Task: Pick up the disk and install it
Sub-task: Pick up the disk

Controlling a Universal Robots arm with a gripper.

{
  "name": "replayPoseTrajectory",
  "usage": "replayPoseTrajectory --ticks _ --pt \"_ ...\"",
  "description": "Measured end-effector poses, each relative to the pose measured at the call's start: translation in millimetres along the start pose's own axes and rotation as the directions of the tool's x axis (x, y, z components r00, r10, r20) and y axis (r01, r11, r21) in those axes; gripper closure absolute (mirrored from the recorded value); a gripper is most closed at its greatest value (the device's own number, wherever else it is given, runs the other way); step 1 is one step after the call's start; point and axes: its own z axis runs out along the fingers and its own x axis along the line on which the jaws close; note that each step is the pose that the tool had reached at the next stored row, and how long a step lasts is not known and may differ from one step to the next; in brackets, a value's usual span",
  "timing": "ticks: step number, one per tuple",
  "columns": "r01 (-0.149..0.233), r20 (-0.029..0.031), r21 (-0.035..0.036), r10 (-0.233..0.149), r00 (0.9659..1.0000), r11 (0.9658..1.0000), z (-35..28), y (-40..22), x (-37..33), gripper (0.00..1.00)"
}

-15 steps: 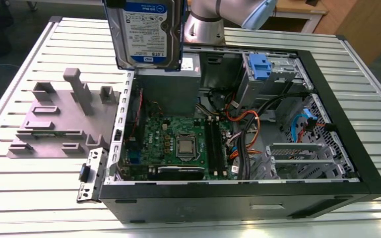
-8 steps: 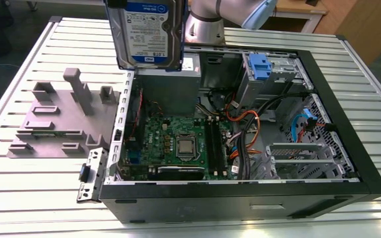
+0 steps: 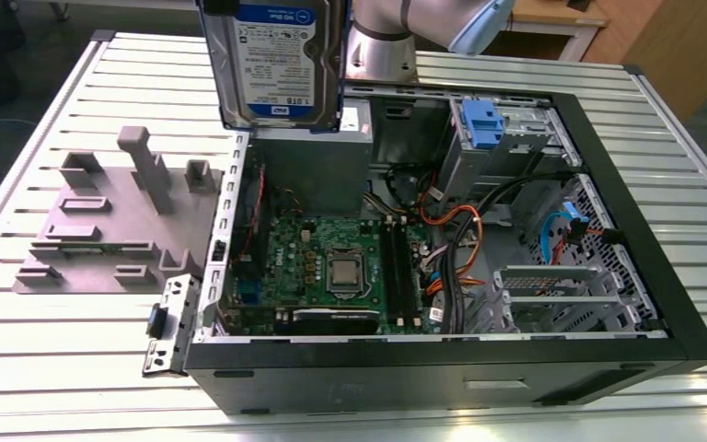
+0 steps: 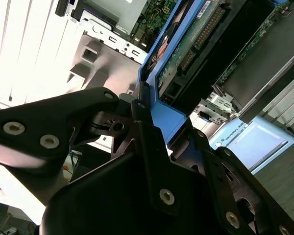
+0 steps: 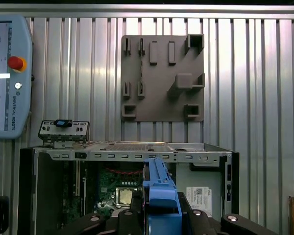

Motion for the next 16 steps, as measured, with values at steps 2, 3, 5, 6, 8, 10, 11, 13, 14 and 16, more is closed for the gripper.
replayPoseTrajectory --ticks 2,3,5,6,8,10,11,13,14,16 --pt "0.000 0.0000 0.0000 0.000 1.0000 1.0000 0.0 0.0 0.0 0.63" --pt "0.000 0.0000 0.0000 0.000 1.0000 1.0000 0.0 0.0 0.0 0.63" --pt "0.000 0.0000 0.0000 0.000 1.0000 1.0000 0.0 0.0 0.0 0.63" --pt "0.000 0.0000 0.0000 0.000 1.0000 1.0000 0.0 -0.1 0.0 0.63" --pt "0.000 0.0000 0.0000 0.000 1.0000 1.0000 0.0 -0.7 0.7 0.63" --pt "0.000 0.0000 0.0000 0.000 1.0000 1.0000 0.0 -1.3 2.5 0.63" --pt "0.000 0.0000 0.0000 0.000 1.0000 1.0000 -0.1 -1.6 3.4 0.63" --pt "0.000 0.0000 0.0000 0.000 1.0000 1.0000 -0.1 -2.1 5.3 0.63" --pt "0.000 0.0000 0.0000 0.000 1.0000 1.0000 -0.1 -2.4 6.2 0.63" --pt "0.000 0.0001 0.0000 0.000 1.0000 1.0000 -0.1 -4.0 7.2 0.63"
